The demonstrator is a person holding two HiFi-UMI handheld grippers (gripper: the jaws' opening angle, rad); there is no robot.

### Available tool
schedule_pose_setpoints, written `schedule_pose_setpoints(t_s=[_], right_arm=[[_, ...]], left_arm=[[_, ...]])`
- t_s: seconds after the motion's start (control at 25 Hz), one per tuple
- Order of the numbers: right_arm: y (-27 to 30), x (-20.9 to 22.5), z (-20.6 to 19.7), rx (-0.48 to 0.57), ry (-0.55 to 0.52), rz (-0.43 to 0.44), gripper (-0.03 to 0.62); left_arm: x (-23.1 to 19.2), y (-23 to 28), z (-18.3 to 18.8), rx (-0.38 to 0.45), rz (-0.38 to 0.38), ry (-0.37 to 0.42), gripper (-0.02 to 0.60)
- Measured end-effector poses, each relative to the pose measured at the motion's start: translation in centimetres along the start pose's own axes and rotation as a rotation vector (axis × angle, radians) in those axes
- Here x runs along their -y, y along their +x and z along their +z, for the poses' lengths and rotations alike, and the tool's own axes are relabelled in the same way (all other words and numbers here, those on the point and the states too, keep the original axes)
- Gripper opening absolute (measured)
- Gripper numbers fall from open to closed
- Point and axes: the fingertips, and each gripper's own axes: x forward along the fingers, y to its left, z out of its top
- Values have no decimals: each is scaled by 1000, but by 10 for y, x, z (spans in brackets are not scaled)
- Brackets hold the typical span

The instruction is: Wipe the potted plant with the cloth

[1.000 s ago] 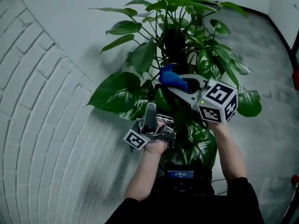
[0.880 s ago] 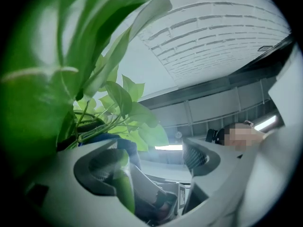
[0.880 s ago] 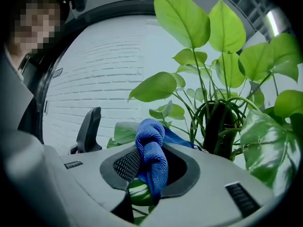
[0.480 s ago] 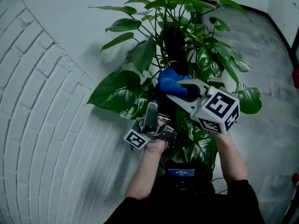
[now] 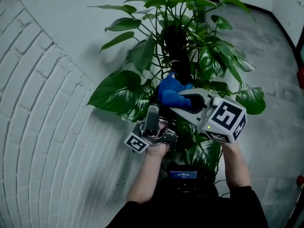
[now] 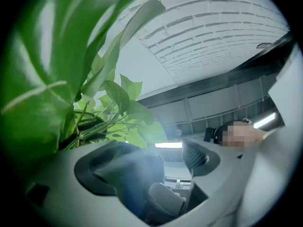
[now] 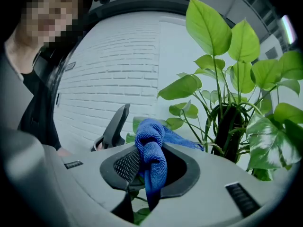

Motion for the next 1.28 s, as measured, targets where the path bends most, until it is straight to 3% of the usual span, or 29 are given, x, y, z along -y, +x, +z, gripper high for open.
schedule_pose_setpoints(t_s=[0.12, 0.28, 0.4, 0.88, 1.28], right_arm=[[-14, 5, 10, 68, 35, -11, 115], [-37, 27, 31, 171, 39, -132, 115], [-41, 33, 37, 181, 20, -168, 115], [12, -13, 13, -29, -151, -32, 115], [9, -31, 1, -27, -152, 16, 115]], left_arm=[[2, -1, 4, 16, -1, 0, 445], [4, -7, 7, 26, 4, 0, 445], [7, -8, 7, 28, 5, 6, 445], [21, -9, 5, 21, 0, 45, 446], [17, -11, 1, 11, 9, 56, 448]])
